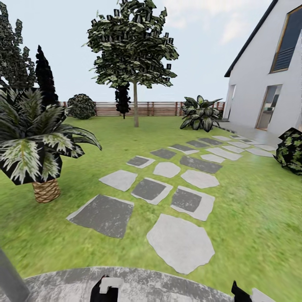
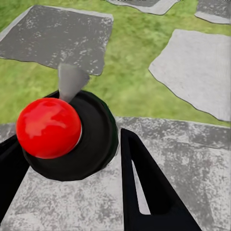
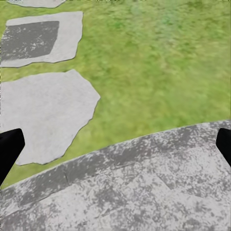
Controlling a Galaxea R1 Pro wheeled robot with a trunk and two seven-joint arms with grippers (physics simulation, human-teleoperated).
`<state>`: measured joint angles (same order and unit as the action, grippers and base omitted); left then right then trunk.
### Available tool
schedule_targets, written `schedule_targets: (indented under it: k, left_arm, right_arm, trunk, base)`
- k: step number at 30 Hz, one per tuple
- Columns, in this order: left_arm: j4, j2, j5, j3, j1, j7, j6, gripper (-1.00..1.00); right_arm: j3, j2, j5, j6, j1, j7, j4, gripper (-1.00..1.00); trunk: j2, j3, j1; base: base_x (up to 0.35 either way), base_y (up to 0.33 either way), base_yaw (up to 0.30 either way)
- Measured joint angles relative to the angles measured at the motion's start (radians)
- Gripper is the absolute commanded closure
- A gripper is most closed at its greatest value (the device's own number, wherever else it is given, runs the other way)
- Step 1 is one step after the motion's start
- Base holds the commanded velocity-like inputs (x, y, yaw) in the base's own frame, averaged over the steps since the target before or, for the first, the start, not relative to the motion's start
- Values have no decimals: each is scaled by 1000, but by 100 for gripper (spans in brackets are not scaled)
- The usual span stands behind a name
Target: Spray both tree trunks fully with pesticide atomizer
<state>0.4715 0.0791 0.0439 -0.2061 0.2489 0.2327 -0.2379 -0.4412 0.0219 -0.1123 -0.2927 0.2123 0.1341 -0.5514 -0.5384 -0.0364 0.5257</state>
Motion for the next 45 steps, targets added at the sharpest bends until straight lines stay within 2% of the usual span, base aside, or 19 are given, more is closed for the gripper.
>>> schedule_targets:
  k: [18,20,21,25,38,41,45]
  left_arm:
    - [0,0,1,6,4,20,12,100]
    - [-1,0,-1,6,10,42,25,100]
    - [-1,0,-2,4,16,60,56,100]
    - [-1,0,-2,2,31,68,108,100]
    - [-21,0,-7,0,44,77,139,100]
    - [-21,0,-8,-1,50,79,167,100]
    - [-23,0,-7,-1,71,77,239,100]
  right_arm:
    - [3,-3,2,0,0,0,0,-100]
    - [3,-3,2,0,0,0,0,-100]
    - [4,-3,2,0,0,0,0,-100]
    - [4,-4,2,0,0,0,1,-100]
    - [4,-4,3,1,0,0,1,-100]
    - [4,-4,3,1,0,0,1,-100]
    - [4,-5,3,1,0,0,2,-100]
  trunk:
    - [0,0,0]
    - [0,0,0]
    - [0,0,0]
    - [0,0,0]
    - [0,0,0]
    - [0,0,0]
    - [0,0,0]
  base:
    - [340,0,-5]
    - [340,0,0]
    - [340,0,0]
    - [340,0,0]
    - [340,0,0]
    - [340,0,0]
    - [340,0,0]
